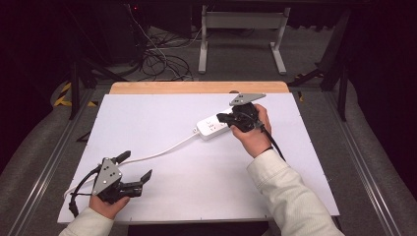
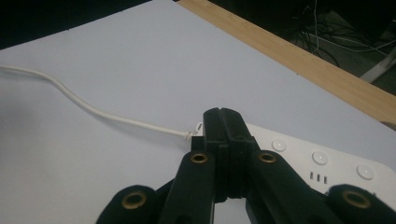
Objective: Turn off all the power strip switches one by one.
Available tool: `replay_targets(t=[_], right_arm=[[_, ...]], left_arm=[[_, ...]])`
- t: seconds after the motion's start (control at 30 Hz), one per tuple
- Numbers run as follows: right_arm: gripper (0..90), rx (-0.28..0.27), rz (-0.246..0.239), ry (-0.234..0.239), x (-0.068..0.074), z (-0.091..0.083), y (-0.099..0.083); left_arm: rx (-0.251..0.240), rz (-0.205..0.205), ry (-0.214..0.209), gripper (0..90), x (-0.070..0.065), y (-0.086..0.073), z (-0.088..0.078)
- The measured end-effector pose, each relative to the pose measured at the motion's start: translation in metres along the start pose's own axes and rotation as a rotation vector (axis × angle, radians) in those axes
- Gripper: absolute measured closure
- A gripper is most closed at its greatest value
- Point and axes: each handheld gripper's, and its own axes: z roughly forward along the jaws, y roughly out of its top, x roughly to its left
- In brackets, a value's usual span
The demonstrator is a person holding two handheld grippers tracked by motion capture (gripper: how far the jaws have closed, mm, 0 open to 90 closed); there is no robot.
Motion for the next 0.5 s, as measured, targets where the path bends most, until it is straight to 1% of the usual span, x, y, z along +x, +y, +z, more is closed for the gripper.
replay_targets(t=[0.07,0.1,0.13,0.17,0.2,0.23,0.27,0.3,0.4,0.47,0.5], right_arm=[[90.0,-0.008,-0.007,-0.009,-0.001,0.003,0.0],[90.0,-0.011,-0.022,-0.021,-0.001,0.006,0.0],[90.0,-0.015,-0.031,-0.031,-0.002,0.009,0.0],[90.0,-0.021,-0.019,-0.047,-0.003,0.015,-0.001],[90.0,-0.021,-0.019,-0.047,-0.003,0.015,-0.001],[90.0,-0.009,-0.006,-0.052,-0.005,0.022,-0.003],[90.0,-0.009,-0.006,-0.052,-0.005,0.022,-0.003],[90.0,-0.002,-0.003,-0.058,-0.007,0.029,-0.006],[90.0,-0.005,-0.004,-0.084,-0.008,0.038,-0.009],[90.0,-0.01,0.001,-0.092,-0.009,0.043,-0.01],[90.0,-0.009,0.005,-0.095,-0.009,0.046,-0.011]], left_arm=[[0.001,0.0,-0.001,11.9,0.0,0.0,0.0],[0.001,-0.002,0.0,11.9,0.0,0.0,0.0],[0.002,0.005,0.002,11.9,0.0,0.0,0.0],[0.002,0.004,0.001,11.9,0.0,0.0,0.0],[0.004,0.003,0.0,11.9,0.0,0.0,0.0],[0.004,0.004,0.001,11.9,0.0,0.0,0.0],[0.004,0.004,0.0,11.9,0.0,0.0,0.0],[0.004,0.005,-0.001,11.9,0.0,0.0,0.0],[0.004,0.003,-0.001,11.9,0.0,0.0,0.0],[0.003,0.003,0.0,11.9,0.0,0.0,0.0],[0.002,-0.005,-0.001,11.9,0.0,0.0,0.001]])
